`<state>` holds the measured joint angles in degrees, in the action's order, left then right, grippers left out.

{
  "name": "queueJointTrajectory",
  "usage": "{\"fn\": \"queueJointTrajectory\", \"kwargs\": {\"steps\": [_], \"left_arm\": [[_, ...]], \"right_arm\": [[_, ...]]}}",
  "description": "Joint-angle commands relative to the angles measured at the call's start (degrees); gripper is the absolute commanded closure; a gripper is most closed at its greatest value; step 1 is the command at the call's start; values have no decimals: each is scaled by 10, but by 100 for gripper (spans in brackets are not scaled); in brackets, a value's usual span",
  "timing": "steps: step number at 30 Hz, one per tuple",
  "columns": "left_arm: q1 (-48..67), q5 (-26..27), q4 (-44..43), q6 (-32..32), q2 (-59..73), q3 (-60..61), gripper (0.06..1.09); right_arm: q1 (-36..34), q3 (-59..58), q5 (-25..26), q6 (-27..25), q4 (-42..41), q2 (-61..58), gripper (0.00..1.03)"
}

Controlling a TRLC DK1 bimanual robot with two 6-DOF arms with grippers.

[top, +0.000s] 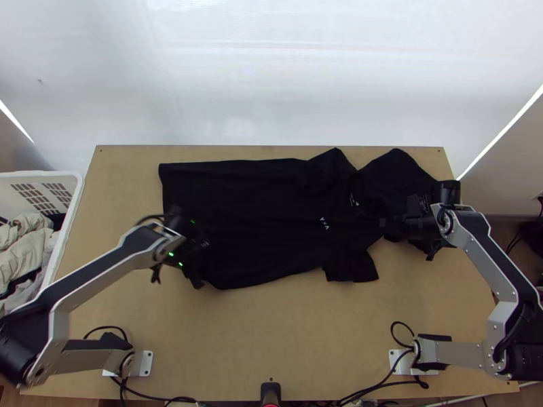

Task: Fold the t-shirt

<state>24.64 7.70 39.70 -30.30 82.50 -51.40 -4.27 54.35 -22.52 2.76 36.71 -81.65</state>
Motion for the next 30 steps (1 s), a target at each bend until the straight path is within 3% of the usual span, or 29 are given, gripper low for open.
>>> {"fn": "queueJointTrajectory", "kwargs": {"steps": [1, 8, 16, 22, 30], "left_arm": [[-108, 3, -2, -1, -123, -55, 105], [-246, 3, -2, 52, -199, -134, 105], [-327, 35, 24, 79, -161, -140, 105], [-341, 41, 1, 113, -132, -211, 105], [-355, 64, 15, 209, -184, -376, 105]], "right_arm": [[-8, 1, 0, -1, 0, 1, 100], [-2, 3, -1, 0, 0, 3, 100], [13, 37, 0, 1, 9, 24, 100], [27, 170, 13, -1, 44, 29, 100], [37, 434, 13, 17, 96, 108, 100]]}}
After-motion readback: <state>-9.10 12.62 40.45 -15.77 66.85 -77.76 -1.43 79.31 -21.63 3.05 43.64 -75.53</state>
